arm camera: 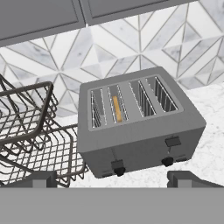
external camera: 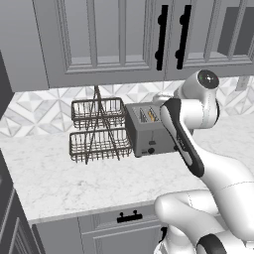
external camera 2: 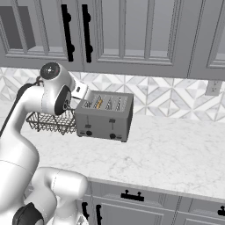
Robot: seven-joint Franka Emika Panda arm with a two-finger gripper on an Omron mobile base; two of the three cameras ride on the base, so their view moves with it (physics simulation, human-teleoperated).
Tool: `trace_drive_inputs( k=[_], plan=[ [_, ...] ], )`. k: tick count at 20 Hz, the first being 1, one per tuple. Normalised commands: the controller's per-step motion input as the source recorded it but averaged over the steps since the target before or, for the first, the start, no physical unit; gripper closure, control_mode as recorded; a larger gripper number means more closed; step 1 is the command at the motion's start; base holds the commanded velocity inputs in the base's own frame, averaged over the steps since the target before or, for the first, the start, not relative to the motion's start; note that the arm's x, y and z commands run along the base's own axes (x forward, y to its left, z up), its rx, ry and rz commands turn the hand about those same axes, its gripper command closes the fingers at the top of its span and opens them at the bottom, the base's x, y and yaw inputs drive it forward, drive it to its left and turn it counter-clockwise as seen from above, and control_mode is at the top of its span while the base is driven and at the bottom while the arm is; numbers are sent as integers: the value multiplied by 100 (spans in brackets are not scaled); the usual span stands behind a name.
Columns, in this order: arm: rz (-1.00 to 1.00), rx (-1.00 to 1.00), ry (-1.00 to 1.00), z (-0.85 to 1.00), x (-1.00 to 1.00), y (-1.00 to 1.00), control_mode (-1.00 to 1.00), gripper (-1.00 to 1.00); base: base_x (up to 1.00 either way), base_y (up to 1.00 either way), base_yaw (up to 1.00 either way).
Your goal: Start the toaster. Once the lever pops up, take the bread to the plate on the dining counter.
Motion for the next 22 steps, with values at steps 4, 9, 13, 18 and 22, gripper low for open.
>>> trace_drive_inputs(
  k=[4, 9, 13, 18, 22],
  plan=[
    [0, 0, 0, 0, 0, 0, -100, -100, 0, 0, 0],
    [0, 0, 0, 0, 0, 0, -100, -100, 0, 0, 0],
    [0, 0, 0, 0, 0, 0, -100, -100, 0, 0, 0],
    [0, 0, 0, 0, 0, 0, -100, -100, 0, 0, 0],
    [0, 0, 0, 0, 0, 0, -100, -100, 0, 0, 0]
  ],
)
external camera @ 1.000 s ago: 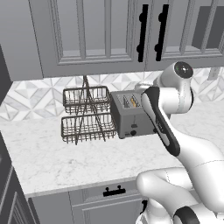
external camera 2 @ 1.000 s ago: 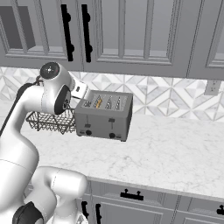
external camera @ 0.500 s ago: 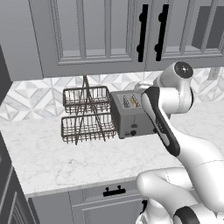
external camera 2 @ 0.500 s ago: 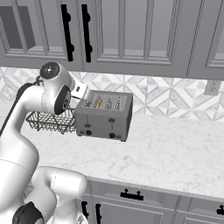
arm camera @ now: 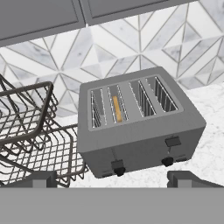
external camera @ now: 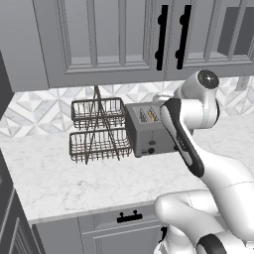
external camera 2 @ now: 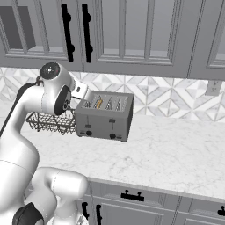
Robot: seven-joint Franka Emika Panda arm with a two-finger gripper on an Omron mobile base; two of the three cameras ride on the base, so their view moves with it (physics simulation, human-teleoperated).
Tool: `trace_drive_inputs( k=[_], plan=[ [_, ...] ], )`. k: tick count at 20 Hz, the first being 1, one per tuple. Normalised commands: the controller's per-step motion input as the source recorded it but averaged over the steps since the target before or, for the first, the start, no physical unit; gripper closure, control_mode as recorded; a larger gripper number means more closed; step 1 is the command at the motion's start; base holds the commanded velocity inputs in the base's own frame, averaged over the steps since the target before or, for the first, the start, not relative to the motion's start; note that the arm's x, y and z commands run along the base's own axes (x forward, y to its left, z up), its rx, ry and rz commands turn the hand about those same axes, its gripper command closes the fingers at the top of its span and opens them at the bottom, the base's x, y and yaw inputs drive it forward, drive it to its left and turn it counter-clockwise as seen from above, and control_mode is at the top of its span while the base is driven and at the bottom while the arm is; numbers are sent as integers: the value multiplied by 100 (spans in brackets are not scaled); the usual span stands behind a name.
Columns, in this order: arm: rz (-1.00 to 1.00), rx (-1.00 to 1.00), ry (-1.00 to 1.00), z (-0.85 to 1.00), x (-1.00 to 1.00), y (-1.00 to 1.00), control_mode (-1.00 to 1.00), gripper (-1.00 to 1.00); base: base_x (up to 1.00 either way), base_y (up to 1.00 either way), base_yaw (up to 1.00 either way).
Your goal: Start the toaster. Once the lever pops up, take the bread to the plate on the dining counter.
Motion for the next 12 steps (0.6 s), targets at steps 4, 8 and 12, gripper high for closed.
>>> trace_drive_inputs(
  k=[4, 8, 12],
  plan=[
    [0, 0, 0, 0, 0, 0, -100, -100, 0, 0, 0],
    [0, 0, 0, 0, 0, 0, -100, -100, 0, 0, 0],
    [0, 0, 0, 0, 0, 0, -100, -100, 0, 0, 0]
  ],
)
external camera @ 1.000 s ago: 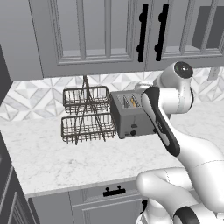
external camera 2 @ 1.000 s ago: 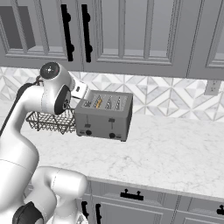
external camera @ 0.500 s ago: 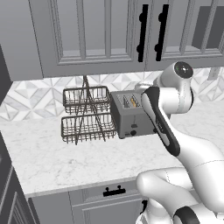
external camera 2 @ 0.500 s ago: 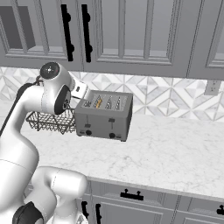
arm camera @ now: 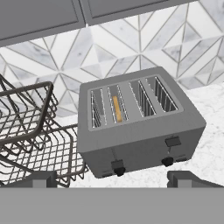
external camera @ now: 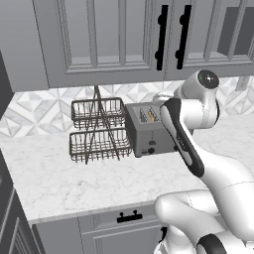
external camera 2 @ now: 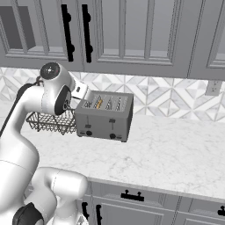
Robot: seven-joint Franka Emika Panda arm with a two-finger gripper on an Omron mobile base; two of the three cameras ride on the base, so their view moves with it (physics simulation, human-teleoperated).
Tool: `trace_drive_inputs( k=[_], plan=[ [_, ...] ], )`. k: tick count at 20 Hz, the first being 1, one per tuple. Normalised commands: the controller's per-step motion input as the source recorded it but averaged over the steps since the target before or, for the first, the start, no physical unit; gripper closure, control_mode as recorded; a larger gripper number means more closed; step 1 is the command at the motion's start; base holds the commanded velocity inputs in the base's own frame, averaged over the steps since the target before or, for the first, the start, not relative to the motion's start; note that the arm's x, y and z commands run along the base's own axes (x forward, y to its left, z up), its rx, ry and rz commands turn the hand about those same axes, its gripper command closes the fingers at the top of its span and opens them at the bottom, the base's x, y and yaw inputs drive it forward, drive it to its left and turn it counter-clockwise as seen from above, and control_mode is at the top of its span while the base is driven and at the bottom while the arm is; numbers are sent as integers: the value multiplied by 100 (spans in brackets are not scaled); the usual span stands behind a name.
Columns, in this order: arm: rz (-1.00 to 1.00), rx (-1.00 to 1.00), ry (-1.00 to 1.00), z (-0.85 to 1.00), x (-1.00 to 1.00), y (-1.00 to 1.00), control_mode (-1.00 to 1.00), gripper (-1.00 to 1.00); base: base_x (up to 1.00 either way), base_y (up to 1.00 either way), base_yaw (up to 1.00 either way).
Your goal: Start the toaster. Once the lever pops up, take the bread to the plate on the dining counter.
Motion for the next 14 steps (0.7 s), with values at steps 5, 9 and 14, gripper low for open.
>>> trace_drive_inputs(
  k=[5, 9, 14],
  plan=[
    [0, 0, 0, 0, 0, 0, -100, -100, 0, 0, 0],
    [0, 0, 0, 0, 0, 0, -100, -100, 0, 0, 0],
    [0, 0, 0, 0, 0, 0, -100, -100, 0, 0, 0]
  ],
)
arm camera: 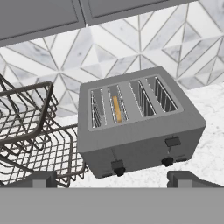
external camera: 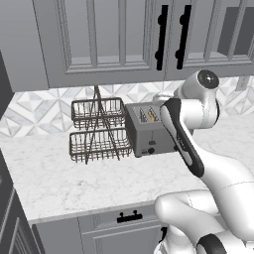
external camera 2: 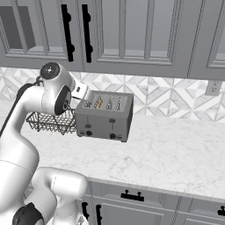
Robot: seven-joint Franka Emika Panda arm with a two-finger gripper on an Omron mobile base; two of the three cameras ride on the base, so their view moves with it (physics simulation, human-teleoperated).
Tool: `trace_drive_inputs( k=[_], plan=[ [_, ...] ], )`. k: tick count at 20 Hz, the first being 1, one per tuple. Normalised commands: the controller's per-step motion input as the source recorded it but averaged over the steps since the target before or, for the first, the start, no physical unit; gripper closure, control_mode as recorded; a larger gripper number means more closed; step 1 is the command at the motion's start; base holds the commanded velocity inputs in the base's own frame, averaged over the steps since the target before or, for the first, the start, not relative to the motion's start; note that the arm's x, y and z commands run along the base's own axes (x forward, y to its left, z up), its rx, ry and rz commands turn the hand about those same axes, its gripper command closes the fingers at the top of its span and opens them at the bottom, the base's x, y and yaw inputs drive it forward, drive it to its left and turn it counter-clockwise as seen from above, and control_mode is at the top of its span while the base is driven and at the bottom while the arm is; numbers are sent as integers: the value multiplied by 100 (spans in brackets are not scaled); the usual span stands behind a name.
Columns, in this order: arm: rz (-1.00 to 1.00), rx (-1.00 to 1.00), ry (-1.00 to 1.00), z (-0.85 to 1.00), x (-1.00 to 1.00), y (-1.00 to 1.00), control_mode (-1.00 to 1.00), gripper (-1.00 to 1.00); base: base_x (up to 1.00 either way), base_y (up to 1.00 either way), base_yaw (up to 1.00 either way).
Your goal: Start the toaster. Once the lever pops up, take the bread to the plate on the dining counter.
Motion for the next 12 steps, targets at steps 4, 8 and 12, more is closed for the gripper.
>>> trace_drive_inputs(
  k=[4, 8, 12],
  plan=[
    [0, 0, 0, 0, 0, 0, -100, -100, 0, 0, 0],
    [0, 0, 0, 0, 0, 0, -100, -100, 0, 0, 0],
    [0, 0, 0, 0, 0, 0, -100, -100, 0, 0, 0]
  ],
)
